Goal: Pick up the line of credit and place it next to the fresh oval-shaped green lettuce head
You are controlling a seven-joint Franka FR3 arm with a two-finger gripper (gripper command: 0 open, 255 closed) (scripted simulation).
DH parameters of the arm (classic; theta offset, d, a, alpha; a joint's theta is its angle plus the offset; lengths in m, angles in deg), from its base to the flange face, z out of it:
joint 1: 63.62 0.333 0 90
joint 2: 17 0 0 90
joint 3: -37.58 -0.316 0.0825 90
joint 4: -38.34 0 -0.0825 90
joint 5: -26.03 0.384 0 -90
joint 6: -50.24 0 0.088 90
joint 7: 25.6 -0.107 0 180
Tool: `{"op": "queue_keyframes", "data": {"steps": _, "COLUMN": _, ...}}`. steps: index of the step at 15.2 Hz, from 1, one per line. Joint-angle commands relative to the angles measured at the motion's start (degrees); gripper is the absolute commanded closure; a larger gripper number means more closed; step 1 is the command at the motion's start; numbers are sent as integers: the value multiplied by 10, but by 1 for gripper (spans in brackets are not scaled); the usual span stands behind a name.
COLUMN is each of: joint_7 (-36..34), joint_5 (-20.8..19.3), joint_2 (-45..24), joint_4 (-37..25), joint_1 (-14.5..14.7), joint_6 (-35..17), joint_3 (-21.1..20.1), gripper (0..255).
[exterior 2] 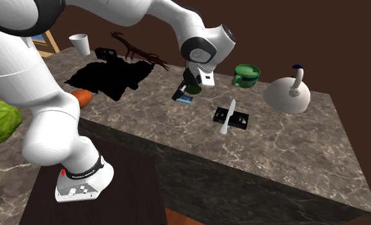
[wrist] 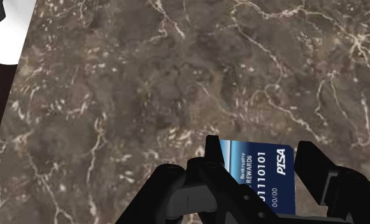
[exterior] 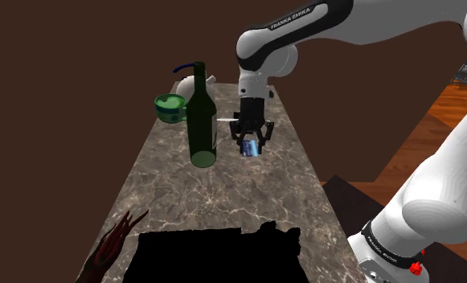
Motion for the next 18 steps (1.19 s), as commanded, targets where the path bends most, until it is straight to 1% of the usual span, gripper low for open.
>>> {"op": "queue_keyframes", "data": {"steps": 1, "joint_7": -5, "joint_5": 0, "joint_2": 8, "joint_4": -8, "joint_1": -1, "joint_6": 16, "joint_3": 0, "gripper": 255}}
{"op": "queue_keyframes", "data": {"steps": 18, "joint_7": -45, "joint_5": -1, "joint_2": 47, "joint_4": -94, "joint_1": -5, "joint_6": 134, "joint_3": 6, "gripper": 255}}
